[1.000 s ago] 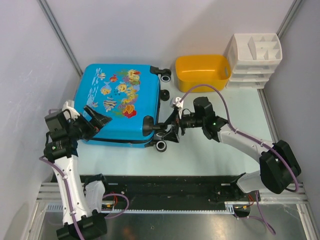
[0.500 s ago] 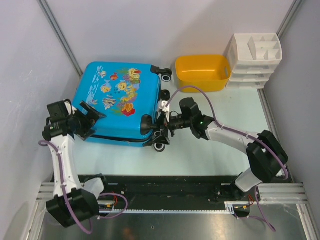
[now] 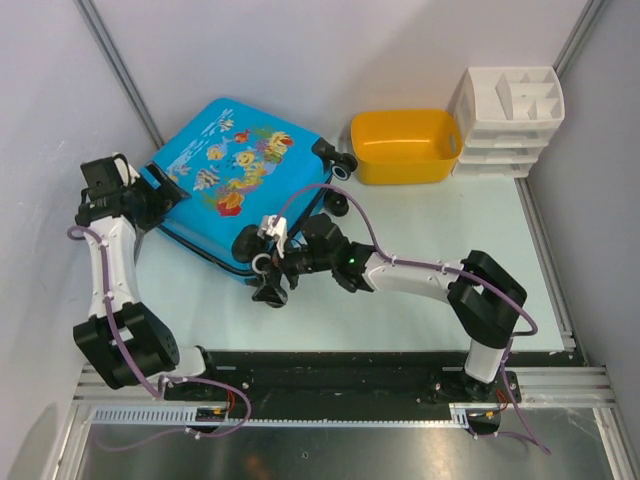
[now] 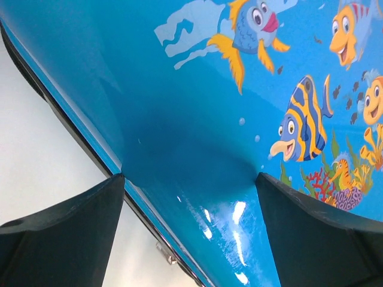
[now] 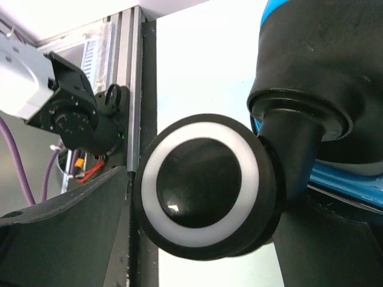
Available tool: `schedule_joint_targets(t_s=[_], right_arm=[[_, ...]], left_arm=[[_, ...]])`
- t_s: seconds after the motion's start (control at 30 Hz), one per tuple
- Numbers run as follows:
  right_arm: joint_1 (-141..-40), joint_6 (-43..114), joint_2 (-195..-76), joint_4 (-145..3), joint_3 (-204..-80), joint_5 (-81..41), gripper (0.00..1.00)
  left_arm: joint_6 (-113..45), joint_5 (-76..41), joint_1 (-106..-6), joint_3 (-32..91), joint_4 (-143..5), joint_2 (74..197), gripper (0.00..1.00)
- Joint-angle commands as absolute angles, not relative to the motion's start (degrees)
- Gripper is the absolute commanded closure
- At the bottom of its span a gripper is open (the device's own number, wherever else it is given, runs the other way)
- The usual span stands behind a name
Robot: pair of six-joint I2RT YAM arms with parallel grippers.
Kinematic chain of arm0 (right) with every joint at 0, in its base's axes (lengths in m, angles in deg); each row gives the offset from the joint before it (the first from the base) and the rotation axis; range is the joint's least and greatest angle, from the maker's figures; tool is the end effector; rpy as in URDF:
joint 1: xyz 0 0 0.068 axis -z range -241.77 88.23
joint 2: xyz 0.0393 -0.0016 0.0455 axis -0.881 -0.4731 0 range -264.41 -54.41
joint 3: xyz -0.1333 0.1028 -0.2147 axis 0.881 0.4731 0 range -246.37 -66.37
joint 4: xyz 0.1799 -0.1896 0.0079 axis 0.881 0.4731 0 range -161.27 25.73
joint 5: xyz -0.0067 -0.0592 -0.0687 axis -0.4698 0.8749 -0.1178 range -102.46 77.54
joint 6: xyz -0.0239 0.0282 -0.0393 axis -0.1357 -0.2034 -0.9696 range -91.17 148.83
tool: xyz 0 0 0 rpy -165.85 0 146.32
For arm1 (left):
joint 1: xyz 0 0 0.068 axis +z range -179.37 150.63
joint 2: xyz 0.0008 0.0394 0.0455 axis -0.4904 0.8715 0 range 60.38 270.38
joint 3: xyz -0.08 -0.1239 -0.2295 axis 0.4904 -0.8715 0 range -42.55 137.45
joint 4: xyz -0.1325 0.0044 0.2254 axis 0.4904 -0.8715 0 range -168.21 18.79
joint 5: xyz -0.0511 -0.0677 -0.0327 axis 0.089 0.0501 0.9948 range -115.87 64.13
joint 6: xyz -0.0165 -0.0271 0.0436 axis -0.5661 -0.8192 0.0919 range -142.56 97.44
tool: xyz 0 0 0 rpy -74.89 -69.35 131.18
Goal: Open, take out, and arrange the luggage
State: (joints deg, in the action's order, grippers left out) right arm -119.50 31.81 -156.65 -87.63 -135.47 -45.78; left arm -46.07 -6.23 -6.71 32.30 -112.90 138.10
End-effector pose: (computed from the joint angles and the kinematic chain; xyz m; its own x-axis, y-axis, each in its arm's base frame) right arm 0.2041 0.3599 0.2578 -0.2054 -0.2437 -0.9479 -0.9780 0.0141 0.2083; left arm 0.2705 0.1000 0.3437 -0.5372 -0.6314 -0.5593 -0.3883 0.7737 -0.5006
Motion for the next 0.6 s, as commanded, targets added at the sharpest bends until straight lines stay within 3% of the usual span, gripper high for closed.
schedule_joint_targets(t_s=[0.0,0.2,0.47,0.57], right_arm=[[-121.7,36.5,-152.8,-87.3,-140.0,-42.4,0.04],[-109.4,37.5,-147.5,-80.9,-135.7,-47.6,0.07],[-100.1,33.9,-145.5,-77.1,-133.3,-49.6,0.15],[-100.4,33.7,-145.7,-80.4,-130.4,-44.4,0.22]], left_arm=[[-40.7,-1.3,-7.6,36.0,-105.6,136.4,0.06],[-35.4,7.3,-8.4,35.6,-105.6,131.1,0.06],[-17.9,10.2,-22.5,31.6,-105.9,117.8,0.05],[-12.9,8.7,-31.4,29.9,-107.1,116.2,0.14]])
